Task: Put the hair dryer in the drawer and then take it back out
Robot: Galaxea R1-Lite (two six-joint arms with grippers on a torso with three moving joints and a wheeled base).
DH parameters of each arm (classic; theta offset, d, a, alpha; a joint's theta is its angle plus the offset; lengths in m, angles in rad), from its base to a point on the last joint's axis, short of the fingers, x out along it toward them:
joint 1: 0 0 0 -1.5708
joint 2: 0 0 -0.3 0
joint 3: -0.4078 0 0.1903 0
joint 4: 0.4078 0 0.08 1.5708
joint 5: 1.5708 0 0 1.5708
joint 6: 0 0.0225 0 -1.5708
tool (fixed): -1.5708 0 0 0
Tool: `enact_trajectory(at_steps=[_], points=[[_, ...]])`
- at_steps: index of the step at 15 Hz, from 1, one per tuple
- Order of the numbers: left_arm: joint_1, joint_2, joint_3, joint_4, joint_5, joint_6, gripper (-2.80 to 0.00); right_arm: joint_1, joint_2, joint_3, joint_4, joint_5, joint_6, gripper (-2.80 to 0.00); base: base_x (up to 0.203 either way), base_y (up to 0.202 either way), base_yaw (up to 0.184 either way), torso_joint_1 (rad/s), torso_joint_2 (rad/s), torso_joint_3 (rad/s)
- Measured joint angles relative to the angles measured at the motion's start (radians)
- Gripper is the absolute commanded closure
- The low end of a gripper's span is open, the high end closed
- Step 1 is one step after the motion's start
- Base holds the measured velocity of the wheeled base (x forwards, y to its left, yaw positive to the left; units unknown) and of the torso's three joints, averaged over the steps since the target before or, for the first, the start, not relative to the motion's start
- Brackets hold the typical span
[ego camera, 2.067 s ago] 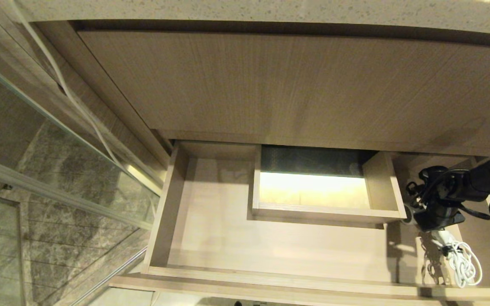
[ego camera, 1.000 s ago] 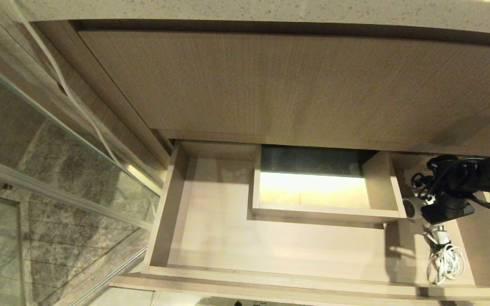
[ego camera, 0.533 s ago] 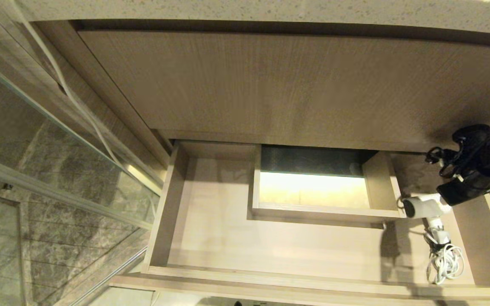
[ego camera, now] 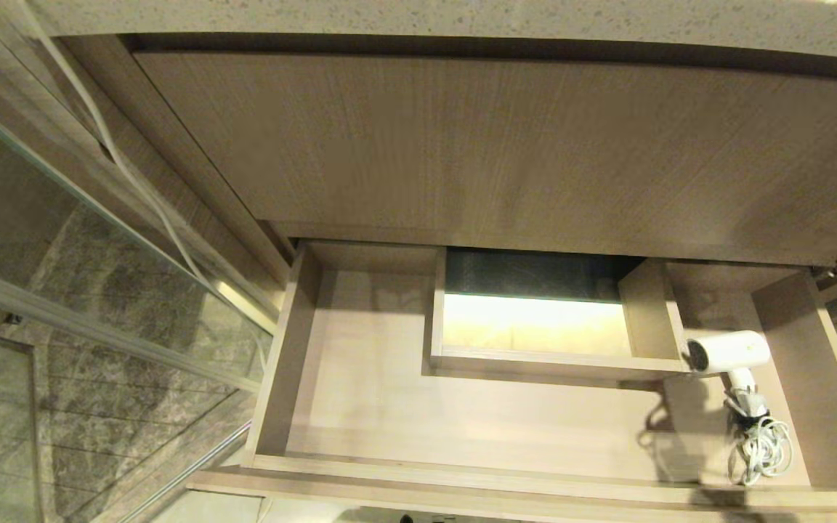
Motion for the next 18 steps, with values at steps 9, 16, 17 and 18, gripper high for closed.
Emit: enact_trajectory(at_steps=[9,16,17,18], points=[[0.000,0.000,0.000,0.000,0.000,0.000,-2.80,-0.043,-0.475,0.516,0.181,-0.216,0.139,0.00,0.000,0.000,0.000,0.000,0.00,0.000],[0.000,0.000,0.000,0.000,0.000,0.000,-2.80,-0.059,-0.281,0.583,0.108,-0.199,0.417,0.00,0.000,0.000,0.000,0.000,0.00,0.000],[0.000,0.000,0.000,0.000,0.000,0.000,-2.80,-0.065,-0.236,0.574,0.069,-0.202,0.431,0.00,0.000,0.000,0.000,0.000,0.00,0.000],[0.000,0.000,0.000,0.000,0.000,0.000,-2.80,-0.074,-0.189,0.561,0.025,-0.203,0.435,0.00,0.000,0.000,0.000,0.000,0.00,0.000]])
